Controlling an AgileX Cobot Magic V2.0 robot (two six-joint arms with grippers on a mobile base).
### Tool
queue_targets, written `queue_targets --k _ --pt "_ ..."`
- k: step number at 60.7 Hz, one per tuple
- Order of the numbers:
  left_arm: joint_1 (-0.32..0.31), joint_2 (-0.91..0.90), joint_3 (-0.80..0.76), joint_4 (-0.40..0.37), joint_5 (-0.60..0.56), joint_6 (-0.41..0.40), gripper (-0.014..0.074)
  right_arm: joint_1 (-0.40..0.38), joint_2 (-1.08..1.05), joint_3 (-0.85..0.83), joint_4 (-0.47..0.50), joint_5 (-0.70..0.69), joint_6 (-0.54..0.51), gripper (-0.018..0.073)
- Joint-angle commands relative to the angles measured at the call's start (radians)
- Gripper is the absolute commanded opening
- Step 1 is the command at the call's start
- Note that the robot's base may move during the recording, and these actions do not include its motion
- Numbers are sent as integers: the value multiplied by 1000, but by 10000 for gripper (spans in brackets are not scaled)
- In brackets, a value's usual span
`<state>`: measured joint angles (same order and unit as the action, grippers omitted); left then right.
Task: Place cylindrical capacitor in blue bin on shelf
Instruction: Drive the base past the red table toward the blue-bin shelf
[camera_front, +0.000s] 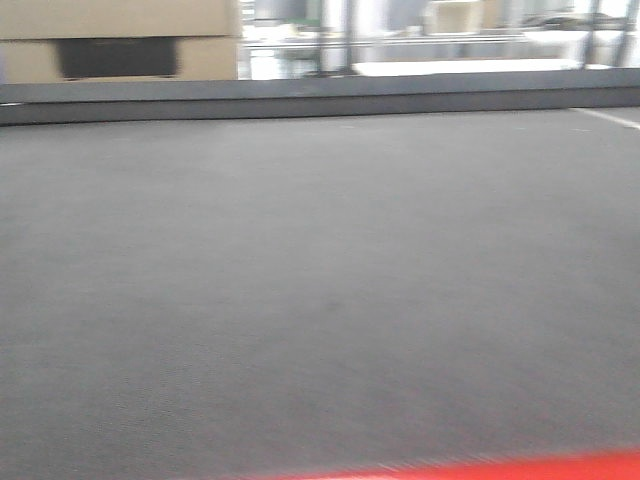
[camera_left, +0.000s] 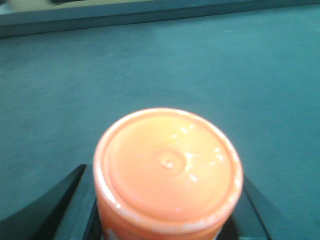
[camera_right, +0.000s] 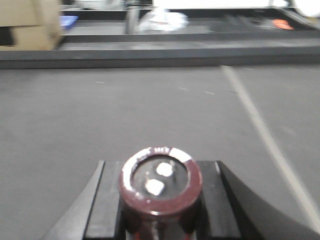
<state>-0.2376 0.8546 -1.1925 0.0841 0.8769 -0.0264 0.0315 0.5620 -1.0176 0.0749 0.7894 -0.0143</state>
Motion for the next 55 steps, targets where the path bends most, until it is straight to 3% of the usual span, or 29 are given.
queue_targets --k 1,55 --pt "-6 -11 -9 -9 -28 0 -111 1 3 -2 -8 -19 -1 -146" --pt "-6 -20 -9 -9 -28 0 -111 1 3 -2 -8 -19 -1 -146"
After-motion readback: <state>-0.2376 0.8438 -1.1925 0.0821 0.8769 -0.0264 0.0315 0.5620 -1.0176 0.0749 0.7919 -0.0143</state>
